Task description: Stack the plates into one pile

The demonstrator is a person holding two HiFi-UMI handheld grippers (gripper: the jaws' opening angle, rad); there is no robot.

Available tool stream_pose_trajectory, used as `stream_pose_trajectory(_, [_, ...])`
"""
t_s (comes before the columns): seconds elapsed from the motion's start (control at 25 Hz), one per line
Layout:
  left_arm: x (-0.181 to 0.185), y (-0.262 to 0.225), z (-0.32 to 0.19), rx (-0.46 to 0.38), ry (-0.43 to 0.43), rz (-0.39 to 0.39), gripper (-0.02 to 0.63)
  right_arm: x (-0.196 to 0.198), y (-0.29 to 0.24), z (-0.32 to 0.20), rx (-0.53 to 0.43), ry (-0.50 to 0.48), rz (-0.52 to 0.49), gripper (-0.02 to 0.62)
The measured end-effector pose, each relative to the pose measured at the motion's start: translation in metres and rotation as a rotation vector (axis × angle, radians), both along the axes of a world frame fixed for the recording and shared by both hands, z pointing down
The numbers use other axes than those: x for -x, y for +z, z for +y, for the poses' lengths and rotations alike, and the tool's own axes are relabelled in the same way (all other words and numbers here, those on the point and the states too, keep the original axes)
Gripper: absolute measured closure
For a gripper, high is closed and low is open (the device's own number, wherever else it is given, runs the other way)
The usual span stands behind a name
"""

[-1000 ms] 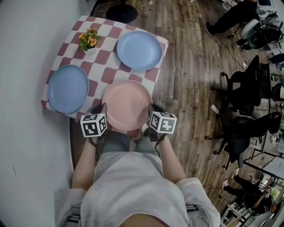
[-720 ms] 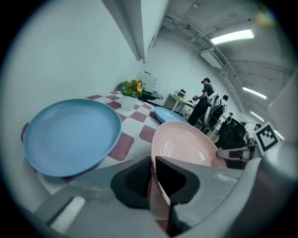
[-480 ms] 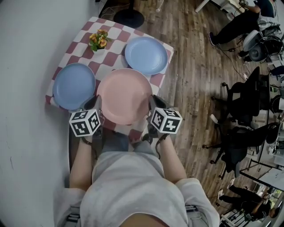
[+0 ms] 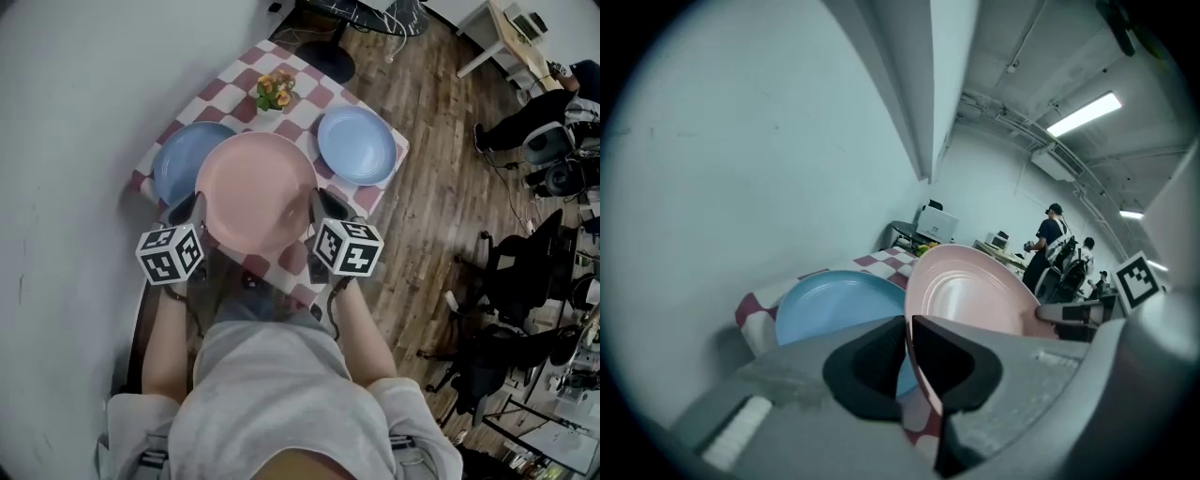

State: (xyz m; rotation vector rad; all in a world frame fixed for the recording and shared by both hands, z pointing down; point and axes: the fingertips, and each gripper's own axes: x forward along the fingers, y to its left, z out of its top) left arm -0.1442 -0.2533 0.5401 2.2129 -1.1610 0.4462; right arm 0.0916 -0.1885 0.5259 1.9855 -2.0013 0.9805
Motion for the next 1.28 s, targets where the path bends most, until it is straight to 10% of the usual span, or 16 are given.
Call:
stream_pose_trajectory(0.56, [0.097, 0.003, -0.049, 0.006, -0.149, -0.016, 0.566, 0.090, 0.000, -0.098, 0.019, -0.215, 0.004, 0.571])
stream_pose_trajectory(1.28, [0.105, 0.056, -0.112, 0.120, -0.115, -0.088, 0.560, 0.102, 0.064, -0.159, 0.178, -0.225, 0.012, 0.569])
